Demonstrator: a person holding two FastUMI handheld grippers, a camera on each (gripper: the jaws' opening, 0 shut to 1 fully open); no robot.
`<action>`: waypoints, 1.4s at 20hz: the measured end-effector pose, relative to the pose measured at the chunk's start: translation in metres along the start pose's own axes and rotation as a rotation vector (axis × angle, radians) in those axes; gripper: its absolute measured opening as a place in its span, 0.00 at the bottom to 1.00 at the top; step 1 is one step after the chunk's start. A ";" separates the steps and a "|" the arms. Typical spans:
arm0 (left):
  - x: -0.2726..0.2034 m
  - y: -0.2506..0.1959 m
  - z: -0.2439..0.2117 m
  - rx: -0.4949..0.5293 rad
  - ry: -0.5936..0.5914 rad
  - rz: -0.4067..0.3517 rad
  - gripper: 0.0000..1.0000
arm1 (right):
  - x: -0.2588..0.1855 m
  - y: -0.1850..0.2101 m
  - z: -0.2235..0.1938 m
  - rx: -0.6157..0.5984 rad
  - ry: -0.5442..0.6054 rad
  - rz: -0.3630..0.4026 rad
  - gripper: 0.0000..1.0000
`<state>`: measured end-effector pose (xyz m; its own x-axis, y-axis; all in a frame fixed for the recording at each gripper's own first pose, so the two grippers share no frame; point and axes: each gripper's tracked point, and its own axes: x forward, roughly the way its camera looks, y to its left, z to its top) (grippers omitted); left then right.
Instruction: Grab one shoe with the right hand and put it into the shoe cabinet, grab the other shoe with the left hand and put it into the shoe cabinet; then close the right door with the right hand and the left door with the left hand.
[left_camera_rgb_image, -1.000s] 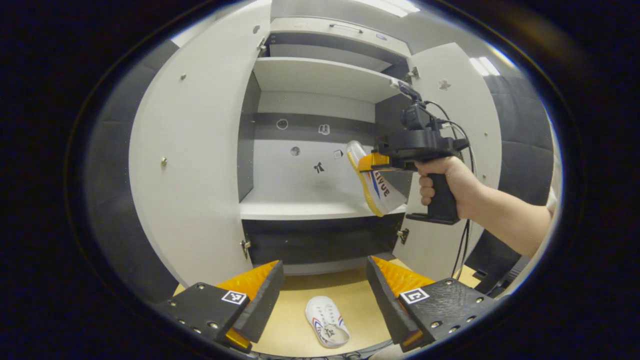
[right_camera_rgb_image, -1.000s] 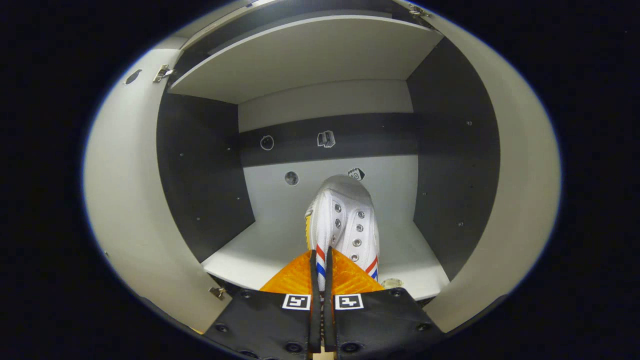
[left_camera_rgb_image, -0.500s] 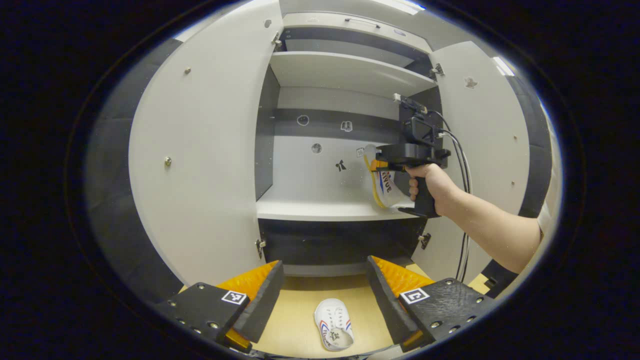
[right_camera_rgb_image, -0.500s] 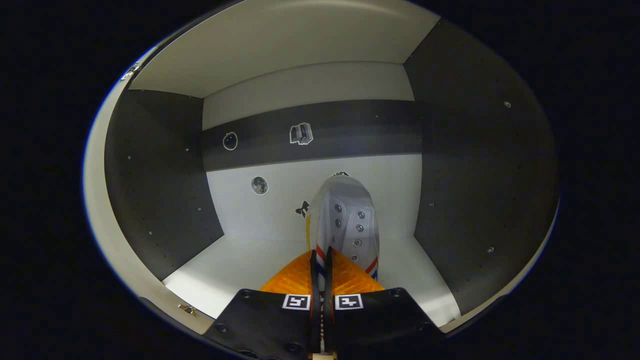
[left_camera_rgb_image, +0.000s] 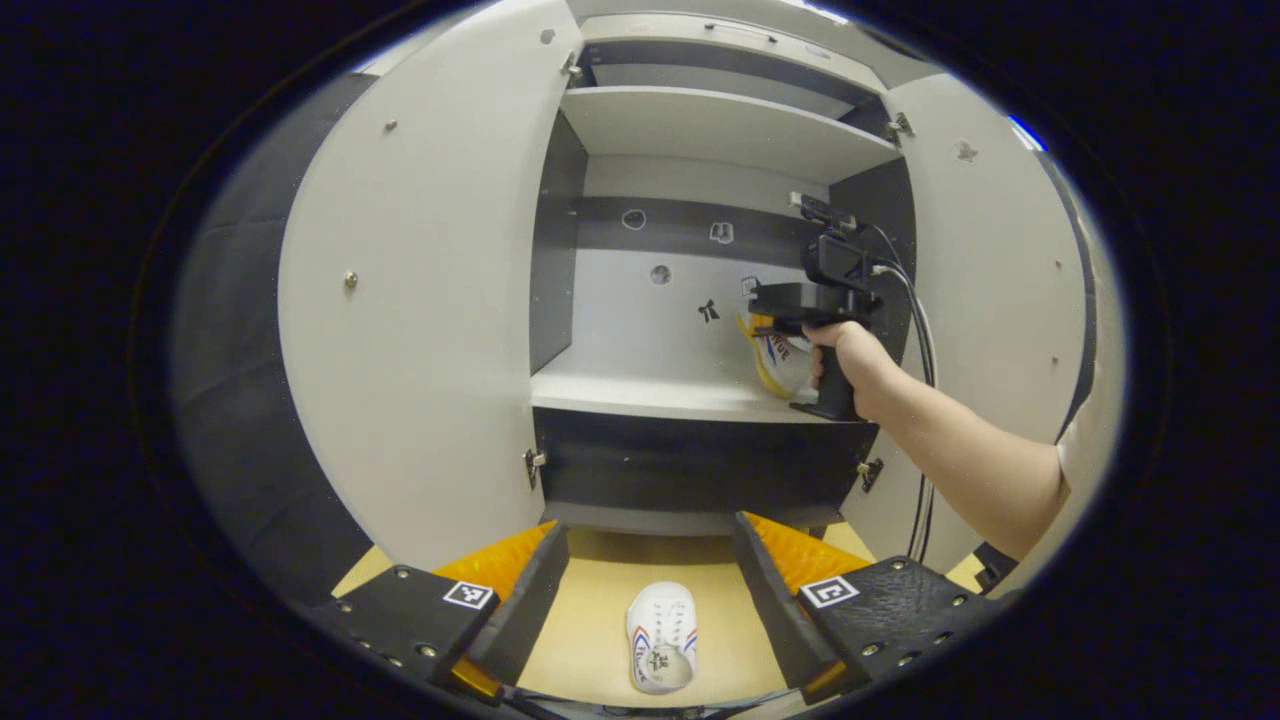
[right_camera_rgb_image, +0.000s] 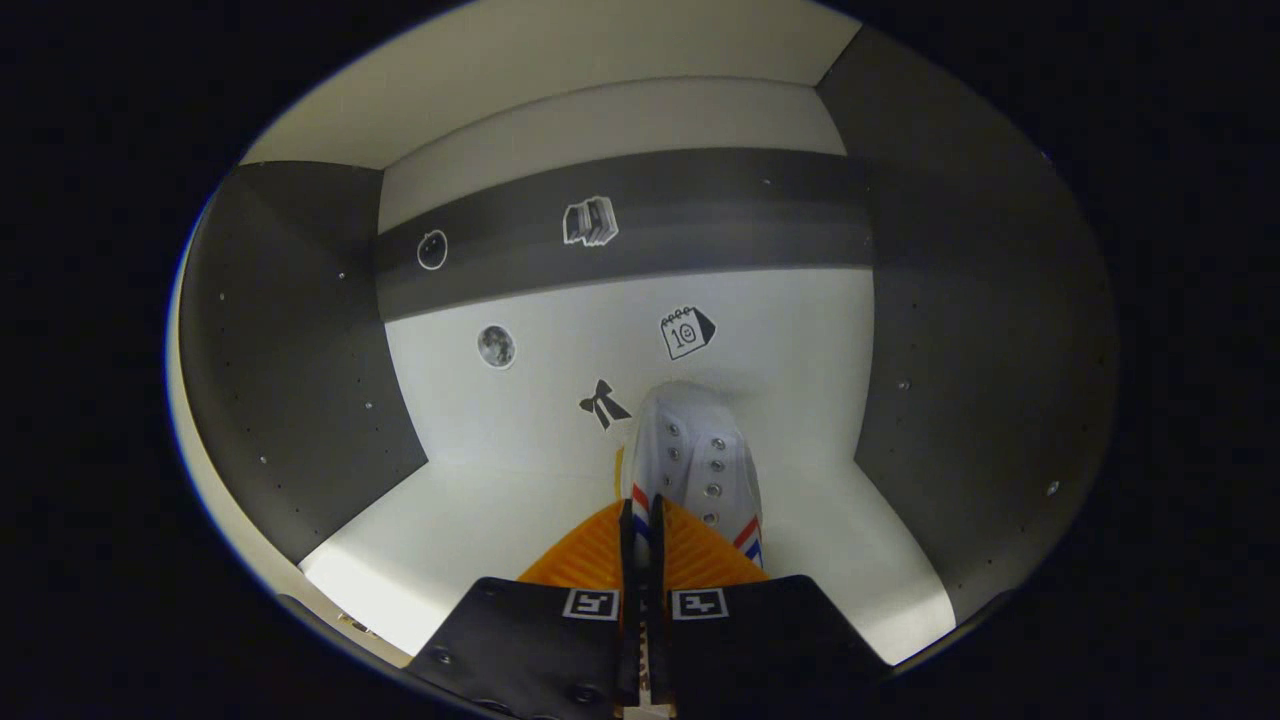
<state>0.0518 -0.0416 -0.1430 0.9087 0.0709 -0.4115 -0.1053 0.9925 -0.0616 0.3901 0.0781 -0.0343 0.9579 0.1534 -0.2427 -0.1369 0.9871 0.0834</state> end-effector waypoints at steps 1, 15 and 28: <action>0.001 0.001 -0.001 0.004 0.003 0.004 0.95 | 0.003 0.000 -0.003 0.003 0.010 0.002 0.08; -0.004 0.002 -0.022 0.033 0.017 -0.151 0.94 | -0.101 -0.004 -0.004 -0.030 -0.063 -0.046 0.98; 0.032 -0.004 -0.137 0.107 0.140 -0.398 0.89 | -0.323 -0.003 -0.061 -0.021 -0.113 -0.247 0.92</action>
<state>0.0261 -0.0570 -0.2803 0.8056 -0.3264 -0.4945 0.2914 0.9449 -0.1492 0.0658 0.0285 -0.0150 0.9849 -0.0974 -0.1433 0.1005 0.9948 0.0143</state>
